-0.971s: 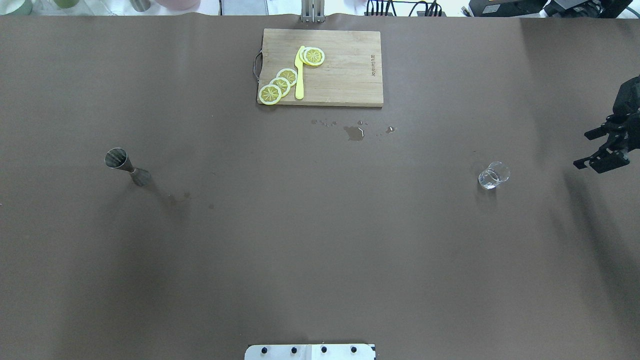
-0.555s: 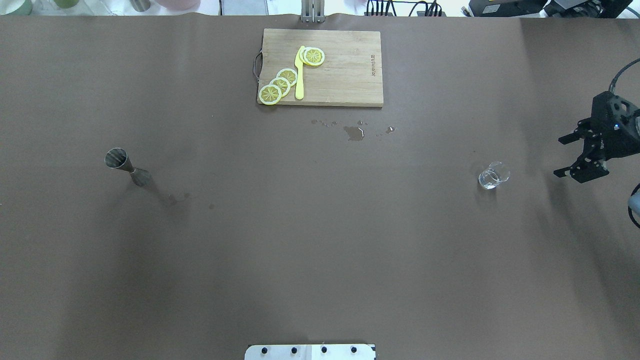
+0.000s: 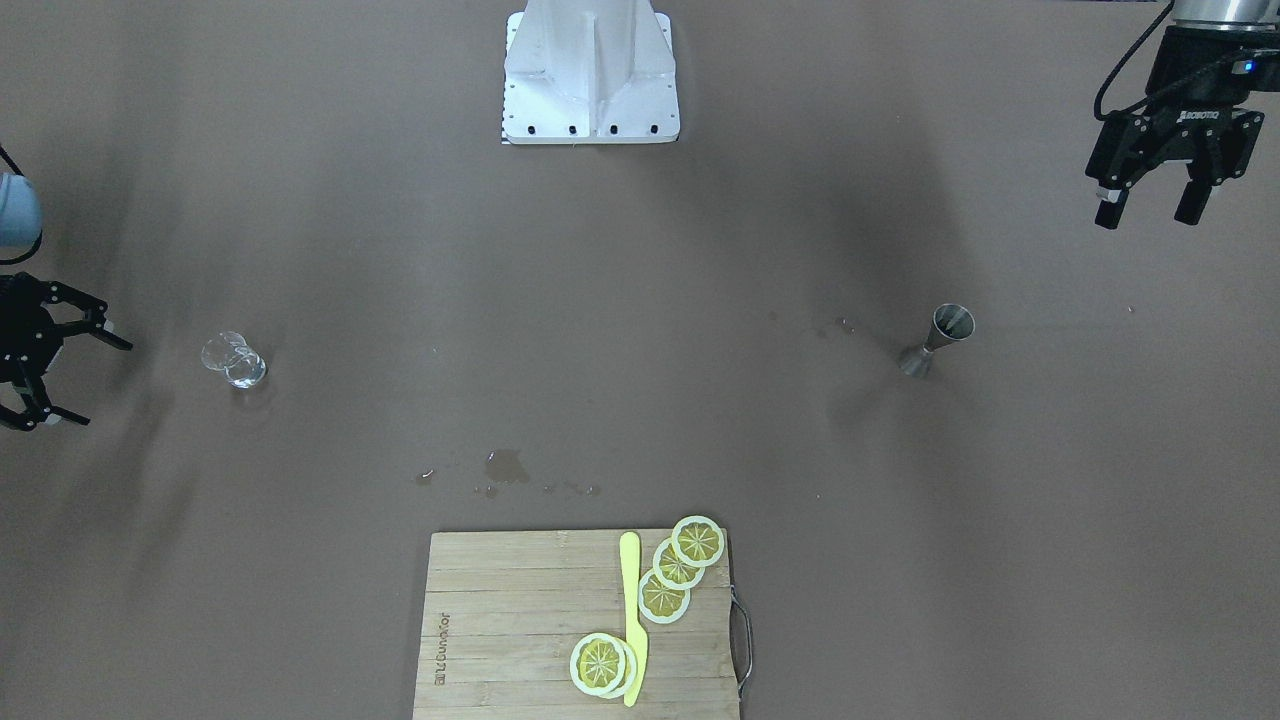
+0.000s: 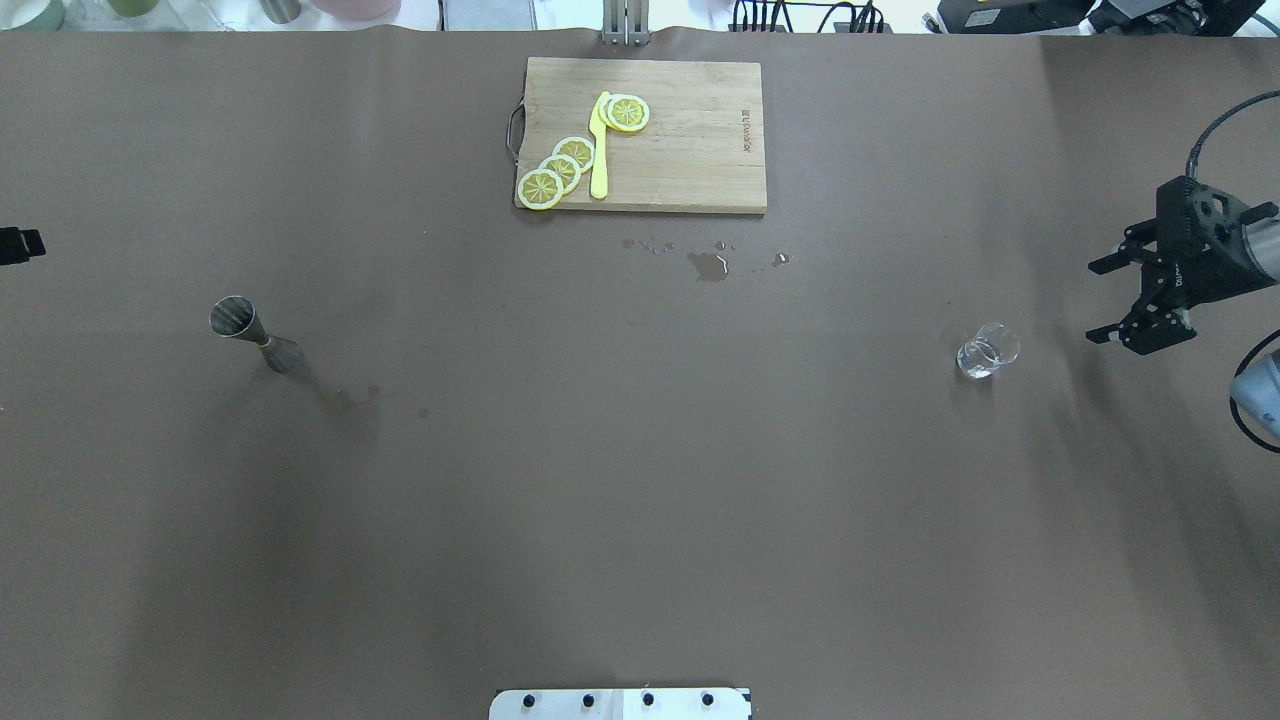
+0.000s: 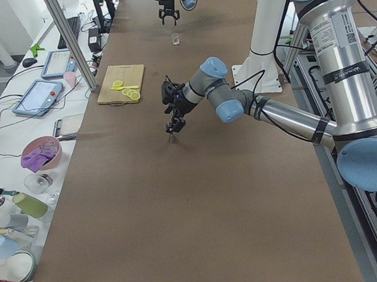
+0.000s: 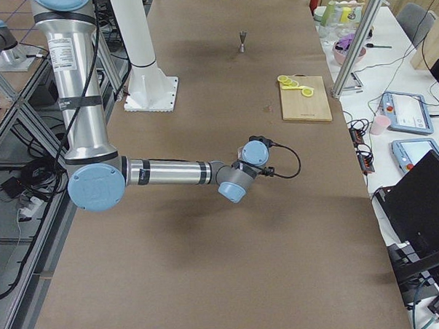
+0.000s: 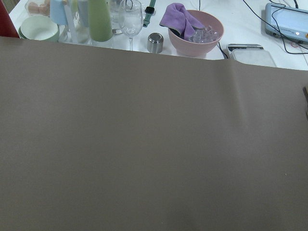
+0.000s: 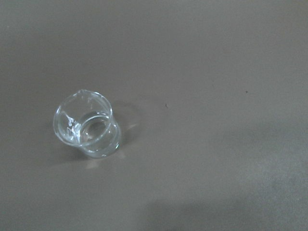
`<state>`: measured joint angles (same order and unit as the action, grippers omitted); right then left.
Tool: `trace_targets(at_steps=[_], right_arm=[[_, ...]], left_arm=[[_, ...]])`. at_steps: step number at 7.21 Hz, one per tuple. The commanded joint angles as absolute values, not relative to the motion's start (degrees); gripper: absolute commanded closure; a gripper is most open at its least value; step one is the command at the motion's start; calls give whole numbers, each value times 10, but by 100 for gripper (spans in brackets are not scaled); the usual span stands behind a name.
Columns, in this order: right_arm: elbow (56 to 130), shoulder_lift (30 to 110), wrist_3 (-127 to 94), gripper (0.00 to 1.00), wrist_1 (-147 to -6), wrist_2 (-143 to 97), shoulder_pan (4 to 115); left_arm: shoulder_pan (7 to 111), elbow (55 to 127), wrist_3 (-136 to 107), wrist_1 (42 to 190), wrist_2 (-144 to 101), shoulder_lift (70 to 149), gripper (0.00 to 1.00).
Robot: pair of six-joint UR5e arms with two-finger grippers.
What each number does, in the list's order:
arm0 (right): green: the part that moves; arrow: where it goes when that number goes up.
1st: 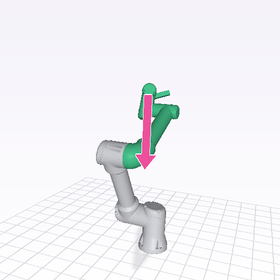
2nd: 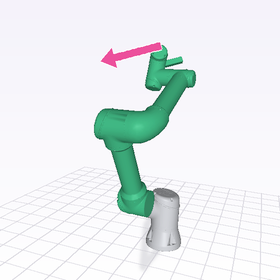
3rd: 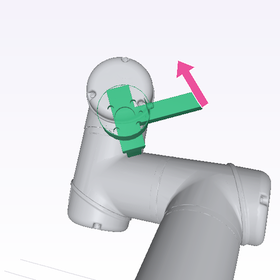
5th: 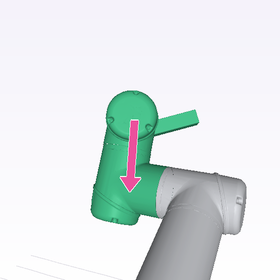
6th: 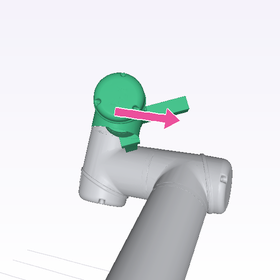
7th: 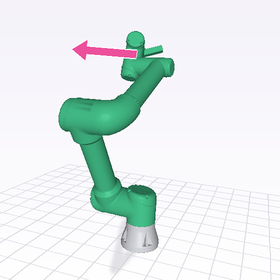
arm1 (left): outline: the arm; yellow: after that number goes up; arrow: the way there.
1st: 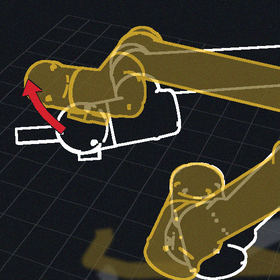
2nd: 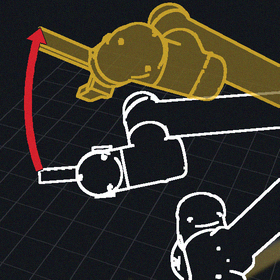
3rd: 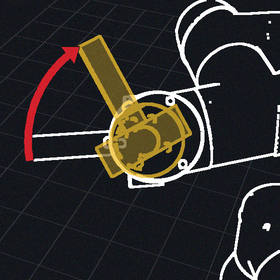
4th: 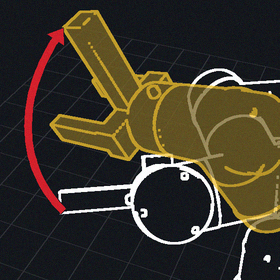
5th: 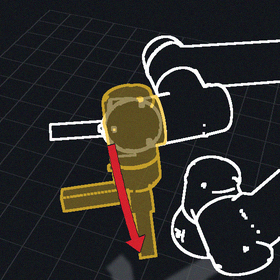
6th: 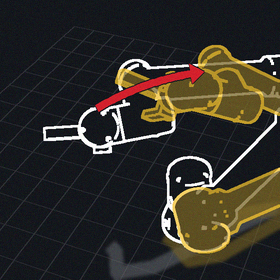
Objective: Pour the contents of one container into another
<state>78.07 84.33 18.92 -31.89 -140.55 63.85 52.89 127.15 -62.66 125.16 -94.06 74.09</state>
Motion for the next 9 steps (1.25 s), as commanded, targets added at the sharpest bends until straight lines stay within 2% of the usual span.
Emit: trace_targets(at_steps=[1, 6, 7, 9], right_arm=[[785, 833, 185, 0, -317, -1405, 636], [777, 817, 187, 0, -317, -1405, 621], [773, 817, 188, 0, -317, -1406, 620], [773, 817, 188, 0, -318, -1405, 617]], left_arm=[[458, 1272, -662, 1282, -846, 723, 3], [237, 1264, -777, 1283, -546, 712, 3], [176, 1248, -809, 1281, -454, 712, 3], [137, 1202, -827, 1285, -384, 729, 3]])
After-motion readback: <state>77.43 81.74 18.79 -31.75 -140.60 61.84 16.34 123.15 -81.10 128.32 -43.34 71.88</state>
